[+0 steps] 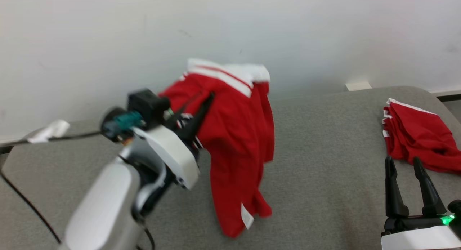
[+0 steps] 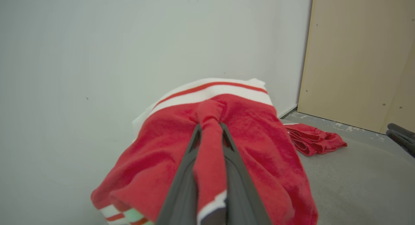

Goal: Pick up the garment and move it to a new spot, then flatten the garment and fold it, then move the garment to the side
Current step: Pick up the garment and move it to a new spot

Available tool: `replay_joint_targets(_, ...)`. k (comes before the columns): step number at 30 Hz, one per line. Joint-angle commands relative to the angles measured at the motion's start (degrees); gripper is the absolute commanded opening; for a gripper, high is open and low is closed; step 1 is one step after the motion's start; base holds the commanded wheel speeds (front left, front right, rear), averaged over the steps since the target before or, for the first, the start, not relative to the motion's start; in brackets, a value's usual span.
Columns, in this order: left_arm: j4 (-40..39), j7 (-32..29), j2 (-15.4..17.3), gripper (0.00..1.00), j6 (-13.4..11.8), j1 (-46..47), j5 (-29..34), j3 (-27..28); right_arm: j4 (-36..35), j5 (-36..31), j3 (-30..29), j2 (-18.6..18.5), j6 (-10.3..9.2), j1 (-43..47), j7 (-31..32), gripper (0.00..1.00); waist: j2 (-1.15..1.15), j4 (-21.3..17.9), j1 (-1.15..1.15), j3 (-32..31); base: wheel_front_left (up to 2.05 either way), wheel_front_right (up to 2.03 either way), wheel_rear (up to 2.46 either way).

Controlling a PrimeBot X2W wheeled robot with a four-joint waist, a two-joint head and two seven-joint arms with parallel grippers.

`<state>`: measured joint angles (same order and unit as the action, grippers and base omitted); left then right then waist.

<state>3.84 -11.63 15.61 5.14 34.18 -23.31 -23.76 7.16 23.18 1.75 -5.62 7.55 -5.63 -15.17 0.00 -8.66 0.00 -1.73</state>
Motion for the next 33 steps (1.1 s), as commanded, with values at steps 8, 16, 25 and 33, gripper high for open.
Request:
replay_joint_targets(8, 15.38, 8.79, -7.43, 0.0, -0.15, -9.08, -1.06, -5.78, 1.72, -0.11, 1.0, 0.36, -0.13, 0.27, 0.07, 1.0, 0.0, -3.09, 0.0, 2.06, 0.0, 0.0, 0.0)
replay_joint_targets(16, 37.24, 21.58, -11.35, 1.0, 1.77, -5.88, -0.28, -11.6, 3.09, -0.27, 2.42, -0.43, -0.13, -1.33, 0.07, 1.0, 0.0, -3.81, 0.0, 2.42, 0.0, 0.0, 0.0)
replay_joint_targets(25, 40.51, 26.55, -11.86, 1.0, 1.11, -1.95, -1.62, -9.73, 3.08, -0.11, 2.12, -0.65, -0.13, -0.2, 0.07, 1.0, 0.0, -1.36, 0.0, 1.77, 0.0, 0.0, 0.0)
replay_joint_targets(33, 29.2, 26.77, -7.37, 1.0, -3.19, -7.38, -0.23, -2.62, 2.65, -0.03, 2.17, -0.86, -0.13, 1.02, 0.07, 1.0, 0.0, 1.33, 0.0, 0.47, 0.0, 0.0, 0.0)
